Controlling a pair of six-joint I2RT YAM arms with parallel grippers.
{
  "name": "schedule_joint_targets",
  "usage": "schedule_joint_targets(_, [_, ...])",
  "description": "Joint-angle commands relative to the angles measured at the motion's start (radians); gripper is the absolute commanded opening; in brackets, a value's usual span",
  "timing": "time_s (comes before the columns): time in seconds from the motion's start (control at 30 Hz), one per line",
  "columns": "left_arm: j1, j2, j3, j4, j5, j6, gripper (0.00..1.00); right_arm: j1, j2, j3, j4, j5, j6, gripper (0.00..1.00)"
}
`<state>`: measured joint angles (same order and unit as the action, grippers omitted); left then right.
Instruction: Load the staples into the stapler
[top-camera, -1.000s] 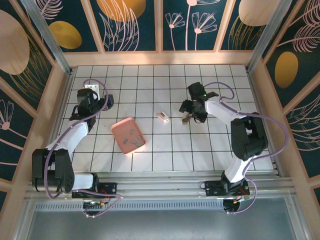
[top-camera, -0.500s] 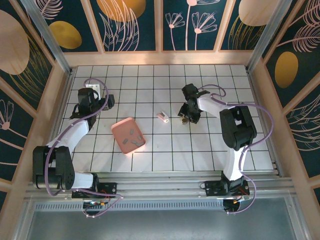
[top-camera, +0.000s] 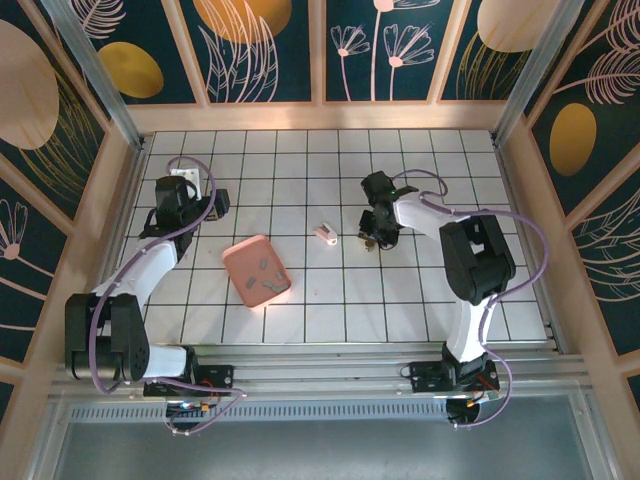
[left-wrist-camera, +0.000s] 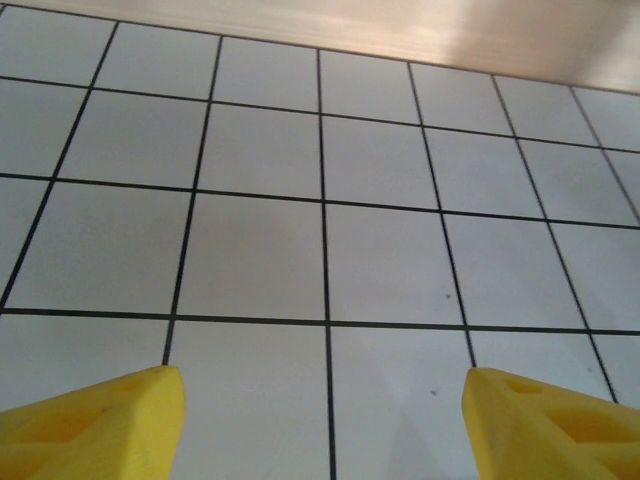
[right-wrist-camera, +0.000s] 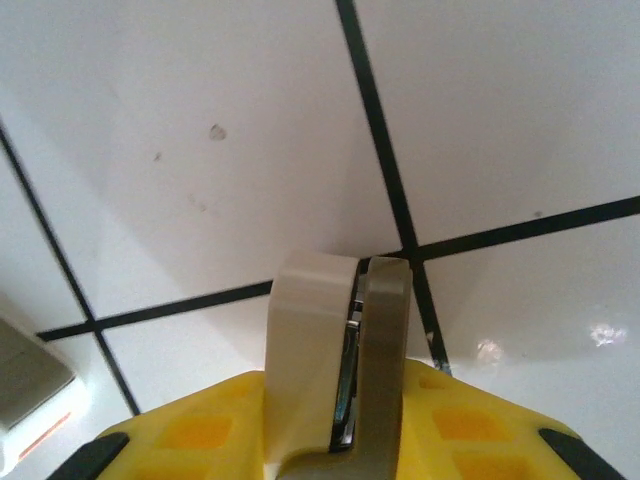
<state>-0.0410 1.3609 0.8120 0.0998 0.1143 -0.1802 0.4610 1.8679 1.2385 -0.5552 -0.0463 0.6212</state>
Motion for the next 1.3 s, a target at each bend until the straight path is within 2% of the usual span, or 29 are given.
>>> schedule_joint_targets(0.0, [0.001,-0.049,0.027,0.007,0.085,-0.019,0.72,0.019,-0.114,-0.042,0.106,0.029,-0.083,0.29])
schedule_joint_targets(0.13, [-0.010,-0.078,0.050,0.010,0.145,-0.034,0.69,0.045,-0.215,-0.110,0.270,0.011,-0.169,0.27])
schedule_joint_targets(0.27, [-0.035,-0.099,0.090,0.009,0.247,-0.045,0.67,0.120,-0.312,-0.193,0.523,-0.011,-0.357,0.25])
schedule_joint_targets(0.4, [-0.099,-0.099,0.145,-0.002,0.343,-0.050,0.67,0.195,-0.370,-0.272,0.790,-0.006,-0.524,0.23])
schedule_joint_targets(0.5, [-0.145,-0.094,0.155,0.019,0.393,-0.068,0.67,0.239,-0.371,-0.291,0.921,0.000,-0.603,0.23])
schedule_joint_targets(0.63, [-0.177,-0.076,0.196,0.041,0.455,-0.120,0.65,0.288,-0.339,-0.256,0.962,0.028,-0.672,0.24])
schedule_joint_targets(0.97, [-0.246,-0.030,0.217,0.031,0.579,-0.096,0.66,0.351,-0.296,-0.230,1.057,0.055,-0.728,0.23])
schedule_joint_targets(1.27, [-0.281,0.021,0.230,0.022,0.580,-0.063,0.63,0.381,-0.281,-0.212,1.081,0.057,-0.744,0.23])
